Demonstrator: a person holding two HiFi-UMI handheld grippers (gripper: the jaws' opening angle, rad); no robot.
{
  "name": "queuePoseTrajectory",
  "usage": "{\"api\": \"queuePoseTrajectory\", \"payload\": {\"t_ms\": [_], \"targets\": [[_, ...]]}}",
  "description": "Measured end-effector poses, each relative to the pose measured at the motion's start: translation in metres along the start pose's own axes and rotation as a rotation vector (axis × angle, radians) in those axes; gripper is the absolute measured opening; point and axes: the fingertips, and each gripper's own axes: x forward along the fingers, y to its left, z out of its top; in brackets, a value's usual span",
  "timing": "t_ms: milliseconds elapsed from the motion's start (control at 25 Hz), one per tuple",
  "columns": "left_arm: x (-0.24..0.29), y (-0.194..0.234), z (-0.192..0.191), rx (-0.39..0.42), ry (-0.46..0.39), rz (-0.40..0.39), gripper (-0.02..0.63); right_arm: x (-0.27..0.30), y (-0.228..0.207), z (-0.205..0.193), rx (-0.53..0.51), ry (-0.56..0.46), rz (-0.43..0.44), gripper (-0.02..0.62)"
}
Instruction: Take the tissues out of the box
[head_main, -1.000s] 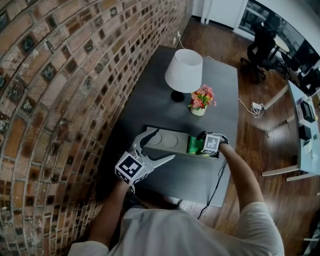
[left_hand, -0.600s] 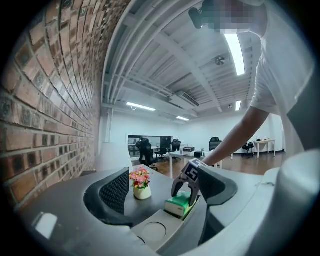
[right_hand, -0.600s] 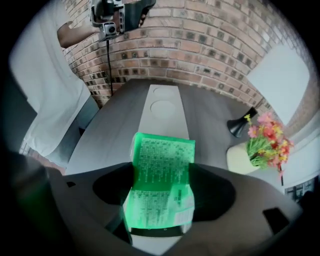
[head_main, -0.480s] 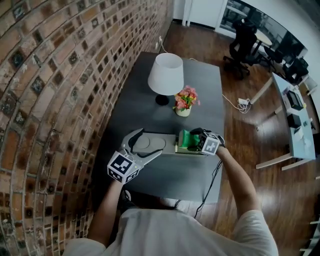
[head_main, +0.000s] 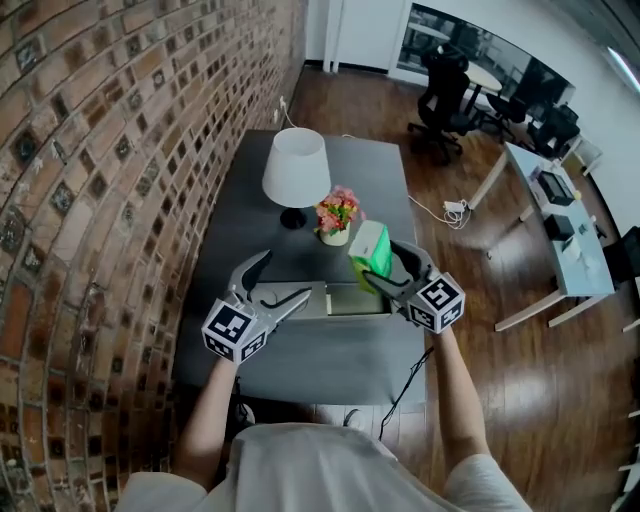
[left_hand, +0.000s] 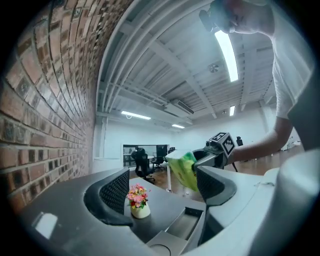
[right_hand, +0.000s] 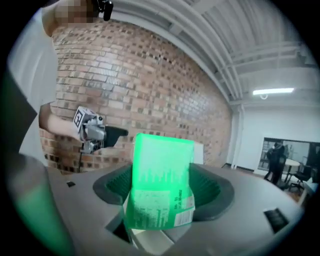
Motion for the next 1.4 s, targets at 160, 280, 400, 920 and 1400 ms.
{"api": "queuePoseTrajectory", "payload": {"t_ms": [160, 280, 400, 920, 1400], "targets": [[-0.002, 0.002, 0.029, 0.018, -0.074, 0.053, 0.397, -0.041, -0.002, 0.053, 0.033, -0.178, -0.173, 0.362], [-0.009, 0.002, 0.045, 0.015, -0.127, 0.103, 0.39, -0.065, 0.004, 0.078, 0.046, -0.284, -0.274, 0.36], [-0.017, -0.003, 0.05, 0.011, -0.157, 0.142, 0.388, -0.087, 0.014, 0.091, 0.077, -0.382, -0.356, 0.36], [-0.034, -0.025, 0.032, 0.037, -0.133, 0.177, 0.382, -0.111, 0.058, 0.063, 0.1, -0.396, -0.546, 0.359], [-0.036, -0.036, 0.024, 0.013, -0.124, 0.176, 0.376, -0.099, 0.076, 0.05, 0.097, -0.356, -0.503, 0.318]]}}
